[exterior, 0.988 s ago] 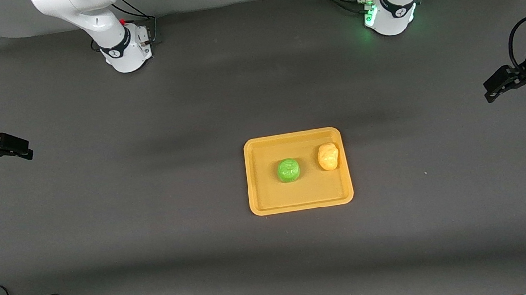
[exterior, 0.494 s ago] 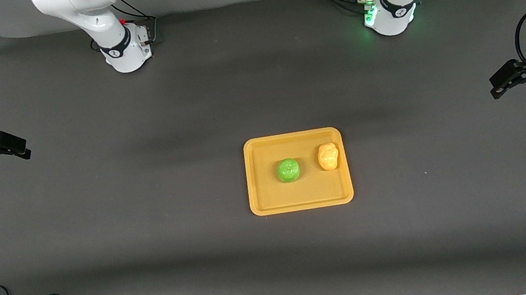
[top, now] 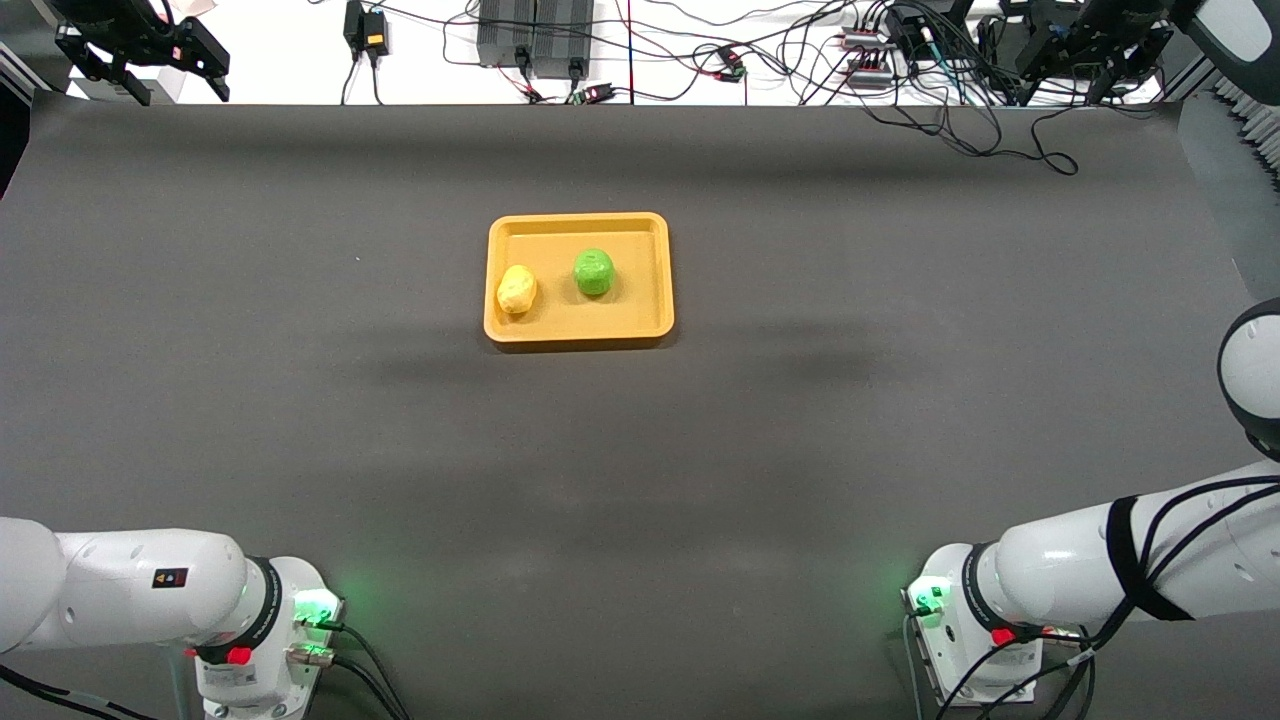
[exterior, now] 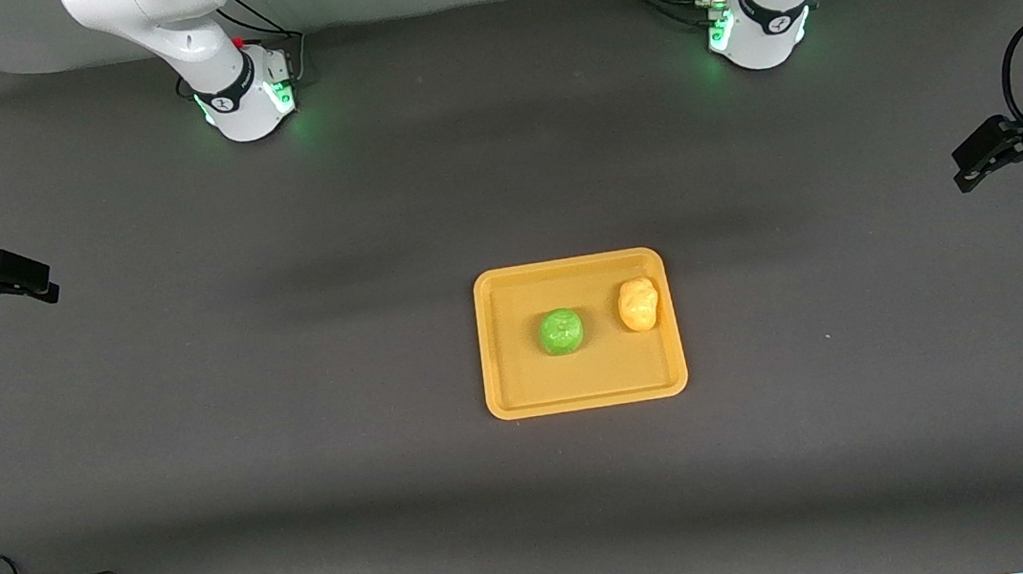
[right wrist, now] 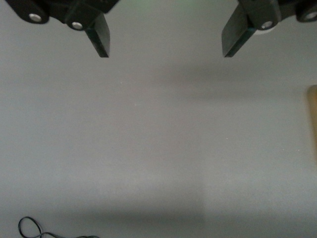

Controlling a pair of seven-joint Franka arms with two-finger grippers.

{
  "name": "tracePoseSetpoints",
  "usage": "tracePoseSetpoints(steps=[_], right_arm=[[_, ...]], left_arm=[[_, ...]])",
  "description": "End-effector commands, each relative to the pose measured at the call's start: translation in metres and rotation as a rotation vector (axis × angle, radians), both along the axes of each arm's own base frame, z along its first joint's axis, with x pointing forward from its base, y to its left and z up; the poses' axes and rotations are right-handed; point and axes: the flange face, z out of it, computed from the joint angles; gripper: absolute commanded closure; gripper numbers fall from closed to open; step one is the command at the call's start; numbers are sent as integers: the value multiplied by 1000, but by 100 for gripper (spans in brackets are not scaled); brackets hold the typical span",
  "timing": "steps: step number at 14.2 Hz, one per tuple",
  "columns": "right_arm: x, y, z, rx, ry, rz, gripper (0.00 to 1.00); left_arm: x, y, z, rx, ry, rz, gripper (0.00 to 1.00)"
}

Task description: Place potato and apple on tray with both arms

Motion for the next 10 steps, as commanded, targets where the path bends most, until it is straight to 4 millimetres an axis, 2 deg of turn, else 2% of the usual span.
tracePoseSetpoints(steps=[1,10], right_arm=[[-5,-1,5,18,42,4,0],[-6,2,4,48,51,1,0]], left_arm=[[-5,1,6,10,3,10,0],[-6,1,8,12,1,7,0]])
